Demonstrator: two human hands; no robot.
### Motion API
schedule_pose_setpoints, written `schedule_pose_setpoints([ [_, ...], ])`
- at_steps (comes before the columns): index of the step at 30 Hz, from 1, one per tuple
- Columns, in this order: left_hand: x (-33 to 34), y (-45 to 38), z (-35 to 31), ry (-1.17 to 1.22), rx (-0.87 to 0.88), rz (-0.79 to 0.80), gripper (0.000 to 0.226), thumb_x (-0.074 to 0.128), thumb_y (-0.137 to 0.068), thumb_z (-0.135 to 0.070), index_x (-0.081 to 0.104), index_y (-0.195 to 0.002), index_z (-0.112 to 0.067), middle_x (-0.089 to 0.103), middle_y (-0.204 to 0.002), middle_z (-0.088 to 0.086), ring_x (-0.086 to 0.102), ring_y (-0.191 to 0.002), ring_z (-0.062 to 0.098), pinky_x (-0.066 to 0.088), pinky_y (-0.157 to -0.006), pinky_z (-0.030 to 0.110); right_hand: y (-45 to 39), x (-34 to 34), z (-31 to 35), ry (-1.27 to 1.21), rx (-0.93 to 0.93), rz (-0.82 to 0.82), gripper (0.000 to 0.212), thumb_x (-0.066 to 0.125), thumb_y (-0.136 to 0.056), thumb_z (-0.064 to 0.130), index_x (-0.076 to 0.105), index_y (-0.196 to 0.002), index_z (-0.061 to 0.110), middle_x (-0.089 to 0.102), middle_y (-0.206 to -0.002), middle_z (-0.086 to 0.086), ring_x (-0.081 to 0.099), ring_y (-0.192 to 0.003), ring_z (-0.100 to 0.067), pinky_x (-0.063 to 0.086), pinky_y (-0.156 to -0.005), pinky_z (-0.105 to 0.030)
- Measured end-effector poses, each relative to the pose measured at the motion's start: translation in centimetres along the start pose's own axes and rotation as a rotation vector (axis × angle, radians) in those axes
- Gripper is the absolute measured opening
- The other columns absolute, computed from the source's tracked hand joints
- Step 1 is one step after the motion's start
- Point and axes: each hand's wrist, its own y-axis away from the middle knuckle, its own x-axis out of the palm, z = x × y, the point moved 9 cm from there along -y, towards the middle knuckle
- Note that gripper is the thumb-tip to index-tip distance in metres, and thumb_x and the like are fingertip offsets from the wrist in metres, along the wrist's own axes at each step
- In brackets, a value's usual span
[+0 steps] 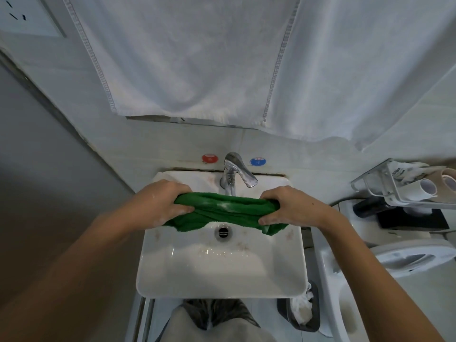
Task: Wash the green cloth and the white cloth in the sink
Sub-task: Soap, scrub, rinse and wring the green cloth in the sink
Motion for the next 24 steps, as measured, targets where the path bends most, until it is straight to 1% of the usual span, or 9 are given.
schedule_pose_setpoints([
  [2, -0.1, 0.0, 0.3, 0.044, -0.031, -0.012, 0.019, 0.061, -0.089, -0.032, 0.055, -0.072, -0.035, 0.059, -0.071, -0.009, 0.056, -0.067, 0.005, 0.044, -0.062, 0.028, -0.2, 0.0, -0.4, 0.016, 0.027, -0.002, 0.024, 0.074, -0.078, 0.044, 0.066, -0.085, 0.023, 0.066, -0.077, 0.004, 0.062, -0.07, -0.013, 0.05, -0.064, -0.031],
  [4, -0.4, -0.1, 1.1, 0.186, -0.069, -0.062, 0.016, 0.065, -0.087, -0.031, 0.064, -0.072, -0.025, 0.064, -0.069, 0.0, 0.061, -0.067, 0.016, 0.049, -0.063, 0.035, -0.2, -0.5, -1.1, -0.037, 0.084, -0.039, 0.033, 0.075, -0.076, 0.048, 0.068, -0.082, 0.017, 0.068, -0.076, -0.005, 0.06, -0.066, -0.013, 0.048, -0.063, -0.032],
  [6, -0.7, -0.3, 1.6, 0.317, -0.08, -0.107, 0.023, 0.069, -0.083, -0.03, 0.07, -0.077, -0.007, 0.068, -0.074, 0.014, 0.064, -0.071, 0.028, 0.051, -0.069, 0.045, 0.0, -0.4, -1.5, -0.222, 0.12, -0.037, 0.028, 0.077, -0.076, 0.041, 0.069, -0.078, 0.015, 0.068, -0.073, -0.007, 0.06, -0.065, -0.014, 0.047, -0.063, -0.03],
  [9, -0.7, -0.3, 1.8, 0.477, -0.065, -0.144, 0.031, 0.072, -0.082, -0.028, 0.069, -0.083, 0.002, 0.067, -0.08, 0.022, 0.064, -0.076, 0.033, 0.051, -0.072, 0.045, 0.5, 0.0, -1.6, -0.5, 0.058, -0.035, 0.018, 0.076, -0.08, 0.025, 0.064, -0.074, 0.014, 0.064, -0.068, 0.002, 0.062, -0.067, -0.011, 0.047, -0.063, -0.024],
  [11, -0.3, -0.1, 1.9, 0.577, -0.055, -0.149, 0.024, 0.071, -0.083, -0.021, 0.066, -0.083, 0.002, 0.063, -0.076, 0.019, 0.061, -0.071, 0.029, 0.049, -0.066, 0.038, 0.5, 0.5, -1.8, -0.576, 0.009, -0.05, 0.017, 0.072, -0.085, 0.019, 0.059, -0.078, 0.011, 0.059, -0.073, 0.001, 0.058, -0.071, -0.011, 0.044, -0.068, -0.026],
  [13, 0.5, 0.1, 2.2, 0.622, -0.063, -0.131, 0.01, 0.068, -0.084, -0.012, 0.061, -0.079, -0.006, 0.059, -0.069, 0.002, 0.057, -0.065, 0.012, 0.044, -0.059, 0.023, 0.4, 1.2, -1.9, -0.586, -0.013, -0.064, 0.023, 0.069, -0.087, 0.022, 0.055, -0.085, 0.004, 0.054, -0.081, -0.006, 0.055, -0.077, -0.015, 0.043, -0.071, -0.032],
  [16, 1.6, 0.2, 2.6, 0.605, -0.055, -0.11, 0.019, 0.067, -0.083, -0.003, 0.052, -0.079, -0.015, 0.059, -0.067, -0.014, 0.053, -0.062, -0.002, 0.04, -0.055, 0.012, 0.1, 1.7, -2.0, -0.613, -0.024, -0.096, 0.032, 0.063, -0.084, 0.03, 0.051, -0.093, 0.002, 0.053, -0.087, -0.009, 0.054, -0.082, -0.019, 0.044, -0.073, -0.034],
  [20, 2.0, 0.1, 2.7, 0.566, -0.054, -0.143, 0.021, 0.063, -0.086, -0.004, 0.049, -0.081, -0.017, 0.055, -0.078, -0.004, 0.054, -0.066, -0.009, 0.041, -0.056, 0.01, -0.2, 1.9, -2.6, -0.656, -0.012, -0.15, 0.01, 0.058, -0.096, 0.017, 0.051, -0.1, 0.011, 0.057, -0.092, -0.003, 0.058, -0.088, -0.016, 0.049, -0.072, -0.026],
  [24, 1.9, -0.1, 3.0, 0.648, -0.061, -0.174, 0.019, 0.071, -0.082, -0.025, 0.055, -0.088, -0.019, 0.061, -0.082, -0.003, 0.061, -0.074, 0.003, 0.048, -0.063, 0.017, -0.1, 1.6, -2.7, -0.823, 0.043, -0.282, 0.017, 0.055, -0.096, 0.017, 0.055, -0.112, 0.01, 0.062, -0.104, -0.004, 0.064, -0.095, -0.015, 0.054, -0.074, -0.021],
])
